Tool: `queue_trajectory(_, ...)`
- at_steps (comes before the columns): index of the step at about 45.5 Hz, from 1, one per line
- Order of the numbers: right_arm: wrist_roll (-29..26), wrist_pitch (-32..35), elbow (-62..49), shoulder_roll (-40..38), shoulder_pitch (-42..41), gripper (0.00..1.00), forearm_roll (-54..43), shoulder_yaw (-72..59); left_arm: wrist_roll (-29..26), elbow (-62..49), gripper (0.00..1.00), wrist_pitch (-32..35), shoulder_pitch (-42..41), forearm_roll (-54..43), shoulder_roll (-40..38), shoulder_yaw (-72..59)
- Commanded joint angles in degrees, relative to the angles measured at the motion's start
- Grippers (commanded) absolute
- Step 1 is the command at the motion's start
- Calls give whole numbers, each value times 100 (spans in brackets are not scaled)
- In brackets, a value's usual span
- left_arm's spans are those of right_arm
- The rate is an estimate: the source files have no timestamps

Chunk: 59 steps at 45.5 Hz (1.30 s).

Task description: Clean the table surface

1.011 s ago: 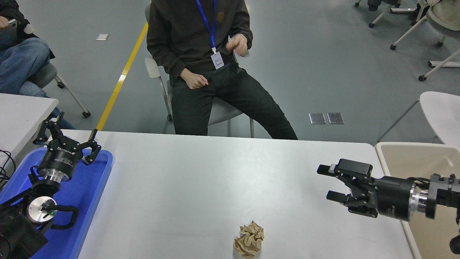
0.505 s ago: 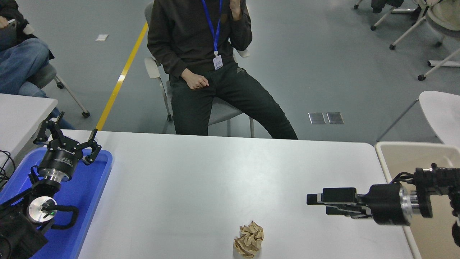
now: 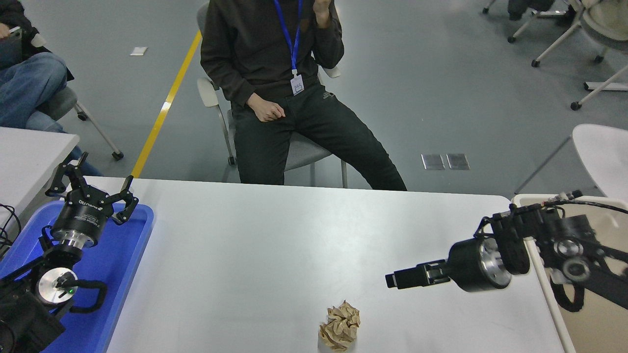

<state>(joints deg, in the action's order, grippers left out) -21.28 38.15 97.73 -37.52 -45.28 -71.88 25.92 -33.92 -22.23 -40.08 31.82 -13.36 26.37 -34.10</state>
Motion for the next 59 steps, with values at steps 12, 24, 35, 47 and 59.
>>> queue_trajectory(12, -69, -10, -876, 1474, -860, 98, -1161, -1669, 0, -1, 100, 0, 0, 0, 0, 0)
queue_trajectory(24, -69, -10, -1370, 2205, -701, 98, -1373, -1845, 0, -1, 100, 0, 0, 0, 0, 0)
queue_trajectory(35, -69, -36, -2099, 2724, -692, 98, -1267, -1739, 0, -1, 100, 0, 0, 0, 0, 0)
queue_trajectory(47, -69, -106, -2214, 2759, -385, 98, -1346, -1775, 0, -1, 100, 0, 0, 0, 0, 0)
queue_trajectory(59, -61, -343, -2398, 2759, -332, 97, -1373, -1810, 0, -1, 100, 0, 0, 0, 0, 0)
